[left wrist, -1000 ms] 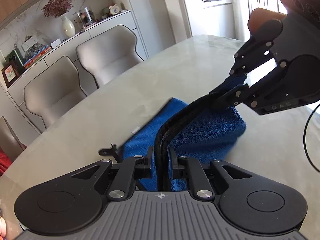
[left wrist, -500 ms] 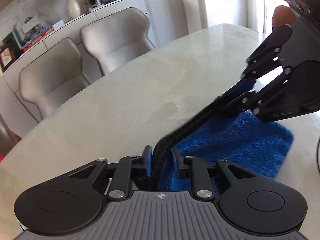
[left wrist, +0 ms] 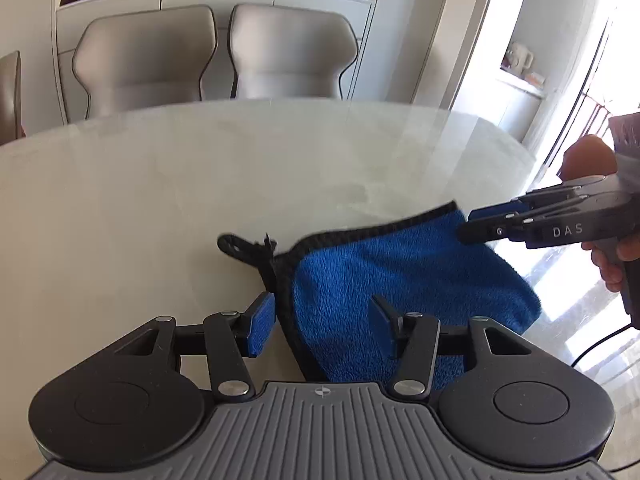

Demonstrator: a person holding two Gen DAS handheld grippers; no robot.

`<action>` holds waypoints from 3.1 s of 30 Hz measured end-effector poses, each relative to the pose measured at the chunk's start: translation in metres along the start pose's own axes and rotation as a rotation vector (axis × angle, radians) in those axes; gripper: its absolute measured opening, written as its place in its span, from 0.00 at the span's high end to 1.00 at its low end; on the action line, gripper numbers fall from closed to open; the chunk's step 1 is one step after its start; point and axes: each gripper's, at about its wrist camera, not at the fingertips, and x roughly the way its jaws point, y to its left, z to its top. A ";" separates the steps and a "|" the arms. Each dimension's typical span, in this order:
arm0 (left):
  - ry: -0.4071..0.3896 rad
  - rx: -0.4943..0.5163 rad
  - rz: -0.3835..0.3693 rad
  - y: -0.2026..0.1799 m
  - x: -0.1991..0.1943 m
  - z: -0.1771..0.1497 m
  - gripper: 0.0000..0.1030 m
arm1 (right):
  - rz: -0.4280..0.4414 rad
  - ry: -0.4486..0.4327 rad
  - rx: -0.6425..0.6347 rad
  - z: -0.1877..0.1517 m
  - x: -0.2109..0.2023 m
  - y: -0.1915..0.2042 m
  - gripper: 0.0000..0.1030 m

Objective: Fold towel

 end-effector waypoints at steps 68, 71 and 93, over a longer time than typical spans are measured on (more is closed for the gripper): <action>-0.097 0.002 0.097 -0.083 -0.047 -0.059 0.28 | -0.130 -0.047 -0.063 -0.087 -0.073 0.026 0.50; -0.076 -0.047 0.150 -0.093 -0.062 -0.060 0.24 | -0.175 -0.053 -0.056 -0.092 -0.095 0.033 0.30; -0.181 -0.231 0.282 -0.160 -0.183 -0.113 0.06 | -0.351 -0.072 0.056 -0.141 -0.195 0.108 0.01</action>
